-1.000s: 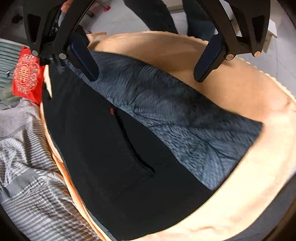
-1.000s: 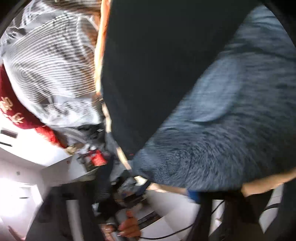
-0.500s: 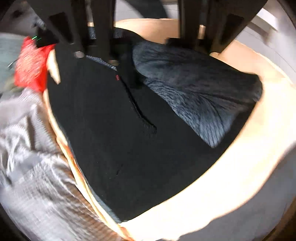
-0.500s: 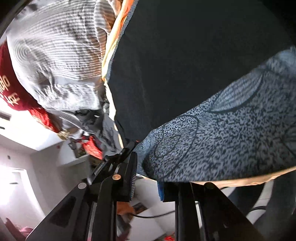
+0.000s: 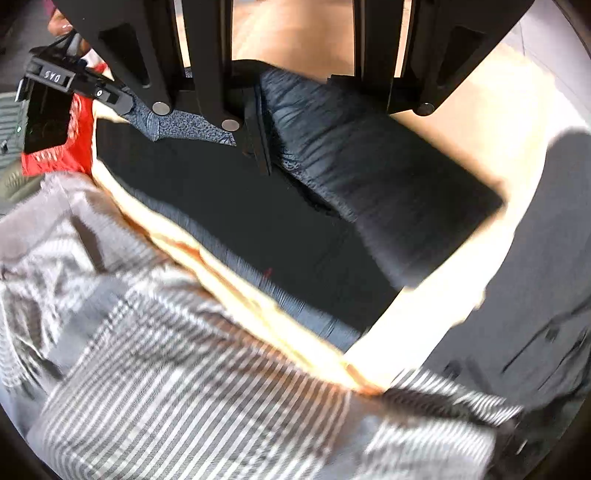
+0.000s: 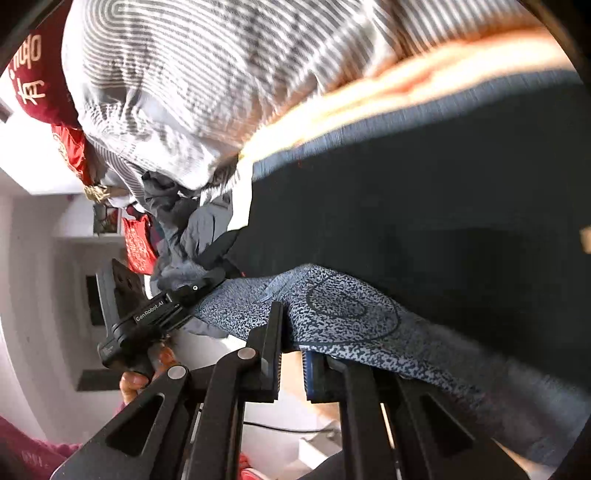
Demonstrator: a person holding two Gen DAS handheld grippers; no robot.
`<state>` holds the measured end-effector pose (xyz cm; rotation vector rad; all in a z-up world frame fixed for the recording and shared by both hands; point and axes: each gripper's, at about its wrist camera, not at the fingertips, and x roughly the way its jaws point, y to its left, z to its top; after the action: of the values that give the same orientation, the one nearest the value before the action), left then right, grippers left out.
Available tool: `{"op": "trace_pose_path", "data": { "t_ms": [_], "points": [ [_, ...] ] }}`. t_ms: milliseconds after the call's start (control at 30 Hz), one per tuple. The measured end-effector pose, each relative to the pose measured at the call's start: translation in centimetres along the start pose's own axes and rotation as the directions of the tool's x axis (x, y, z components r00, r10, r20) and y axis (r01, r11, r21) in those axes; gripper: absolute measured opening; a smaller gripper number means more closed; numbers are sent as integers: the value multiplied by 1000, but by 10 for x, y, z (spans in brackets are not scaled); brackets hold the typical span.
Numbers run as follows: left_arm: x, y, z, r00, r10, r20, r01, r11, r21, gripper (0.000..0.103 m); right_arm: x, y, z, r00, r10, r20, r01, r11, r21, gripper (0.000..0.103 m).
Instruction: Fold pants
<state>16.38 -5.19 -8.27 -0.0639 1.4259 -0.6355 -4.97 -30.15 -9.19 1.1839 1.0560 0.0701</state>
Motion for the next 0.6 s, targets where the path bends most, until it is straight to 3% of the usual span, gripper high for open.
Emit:
{"op": "trace_pose_path", "data": {
  "t_ms": [200,333,467,567,600],
  "points": [
    [62,-24,56,994,105,15,-106,994,25,24,36,-43,98,997,-4,-79,12,995,94,10],
    [102,-20,70,989,147,-3,-147,989,4,29,71,-79,134,990,-12,-140,36,985,170,10],
    [109,-21,73,991,132,2,-132,991,8,48,89,-99,145,986,9,-167,23,981,193,10],
    [100,-26,76,989,145,-10,-145,989,20,51,94,-104,148,983,36,-179,5,975,224,10],
    [89,-29,75,986,164,7,-165,986,35,66,94,-104,149,982,41,-184,2,974,226,11]
  ]
}}
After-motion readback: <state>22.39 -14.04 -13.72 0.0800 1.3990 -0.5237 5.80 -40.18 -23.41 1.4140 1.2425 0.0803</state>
